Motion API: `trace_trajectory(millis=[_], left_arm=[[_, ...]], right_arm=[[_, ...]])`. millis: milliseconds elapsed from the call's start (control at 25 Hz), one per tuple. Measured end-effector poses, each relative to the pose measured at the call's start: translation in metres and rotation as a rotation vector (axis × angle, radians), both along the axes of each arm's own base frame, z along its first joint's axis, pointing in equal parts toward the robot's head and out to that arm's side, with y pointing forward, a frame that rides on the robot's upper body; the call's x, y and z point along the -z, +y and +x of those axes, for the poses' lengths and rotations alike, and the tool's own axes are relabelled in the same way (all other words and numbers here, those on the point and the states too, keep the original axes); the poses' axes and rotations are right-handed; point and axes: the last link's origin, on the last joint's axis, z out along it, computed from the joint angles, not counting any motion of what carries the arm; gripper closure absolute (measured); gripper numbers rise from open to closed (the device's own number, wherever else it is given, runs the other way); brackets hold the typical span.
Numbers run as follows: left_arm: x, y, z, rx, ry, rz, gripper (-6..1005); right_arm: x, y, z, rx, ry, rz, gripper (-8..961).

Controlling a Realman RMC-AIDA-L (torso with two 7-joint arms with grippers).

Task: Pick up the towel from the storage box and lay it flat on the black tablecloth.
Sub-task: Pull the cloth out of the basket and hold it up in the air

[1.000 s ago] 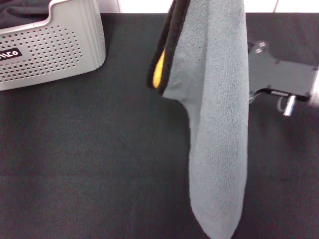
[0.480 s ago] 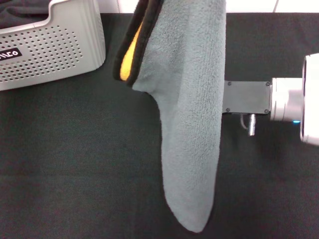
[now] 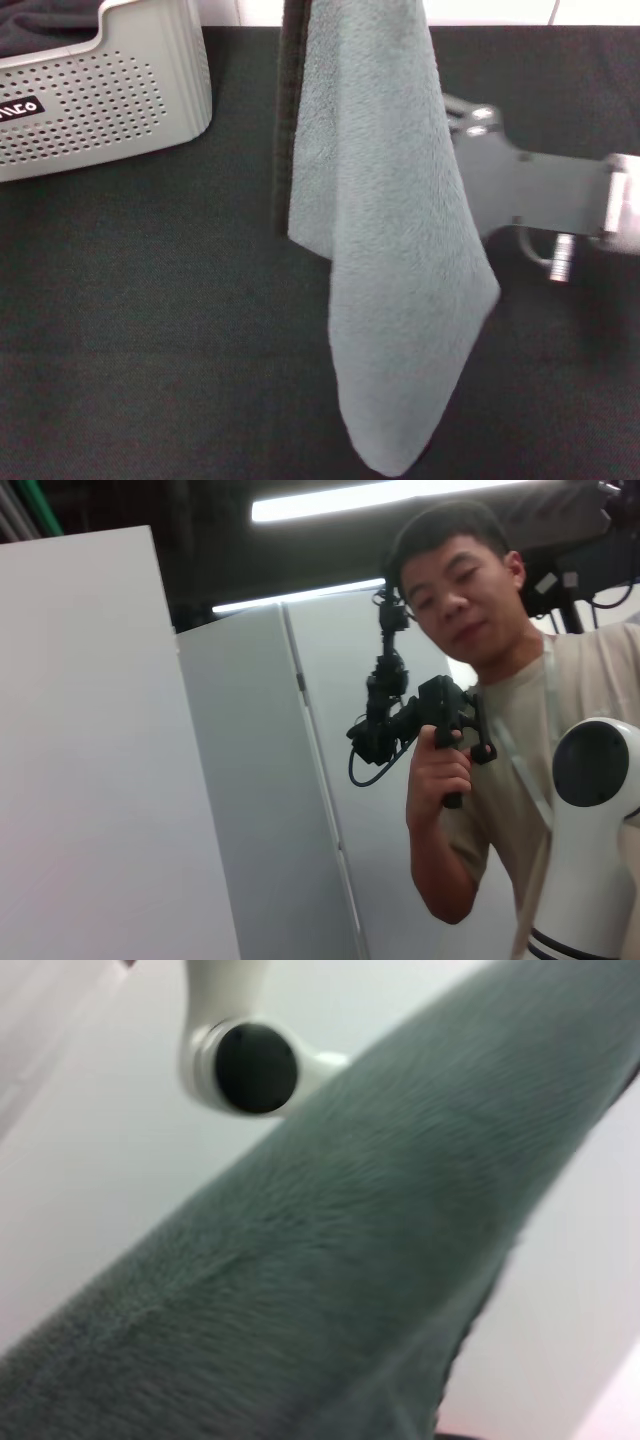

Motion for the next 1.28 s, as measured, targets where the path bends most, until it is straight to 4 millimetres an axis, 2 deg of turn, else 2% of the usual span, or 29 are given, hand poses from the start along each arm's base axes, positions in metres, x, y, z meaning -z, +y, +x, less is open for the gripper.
trace_trajectory(millis=[200, 480, 800, 1000, 1040, 1280], left_arm=[[0.002, 0.004, -0.009, -0.030, -0.016, -0.008, 986], [0.004, 0.002, -0.020, -0.053, -0.026, 0.005, 986], [0.004, 0.004, -0.022, -0.060, -0.039, 0.004, 986], [0.003, 0.007, -0.026, -0.077, -0.061, 0.007, 986], [0.003, 0.007, -0.026, -0.078, -0.063, 0.007, 986], [0.004, 0.008, -0.027, -0.075, -0.069, 0.016, 987]], right_arm=[[-0.025, -0.014, 0.021, 0.033, 0.052, 0.097, 143], [-0.034, -0.036, 0.036, 0.023, 0.072, 0.121, 151], [-0.039, -0.047, 0.049, 0.050, 0.063, 0.125, 175], [-0.058, -0.051, 0.062, 0.097, 0.108, 0.176, 194], [-0.069, -0.056, 0.068, 0.101, 0.156, 0.188, 194], [-0.086, -0.072, 0.075, 0.065, 0.244, 0.185, 194]])
